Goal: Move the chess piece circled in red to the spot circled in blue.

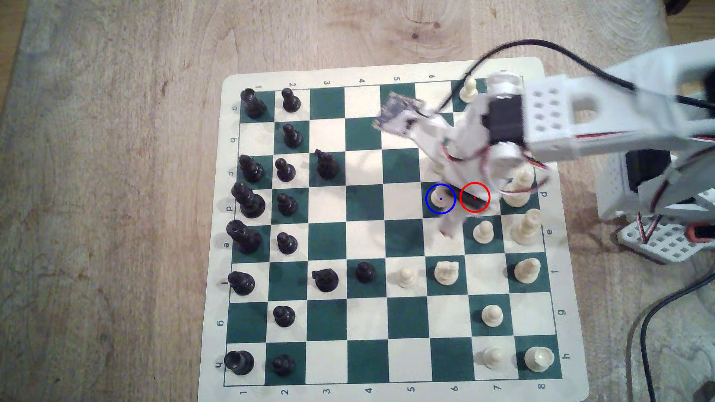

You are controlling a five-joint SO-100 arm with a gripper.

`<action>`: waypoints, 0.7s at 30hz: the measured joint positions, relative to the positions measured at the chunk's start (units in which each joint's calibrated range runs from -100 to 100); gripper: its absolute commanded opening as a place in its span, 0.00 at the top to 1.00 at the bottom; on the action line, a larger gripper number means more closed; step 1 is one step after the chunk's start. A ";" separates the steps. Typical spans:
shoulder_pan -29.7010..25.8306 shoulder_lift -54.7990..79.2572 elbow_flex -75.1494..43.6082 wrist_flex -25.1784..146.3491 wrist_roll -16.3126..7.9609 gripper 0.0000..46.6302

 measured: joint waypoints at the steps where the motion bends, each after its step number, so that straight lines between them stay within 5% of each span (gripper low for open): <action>1: -0.22 -1.84 0.90 0.88 0.05 0.38; 2: -0.37 -3.85 2.35 1.04 0.00 0.38; 6: -1.99 -16.84 11.48 -1.43 0.63 0.64; 12: -4.42 -34.77 17.98 -5.66 5.86 1.00; 21: -6.05 -50.27 40.76 -40.32 12.01 1.00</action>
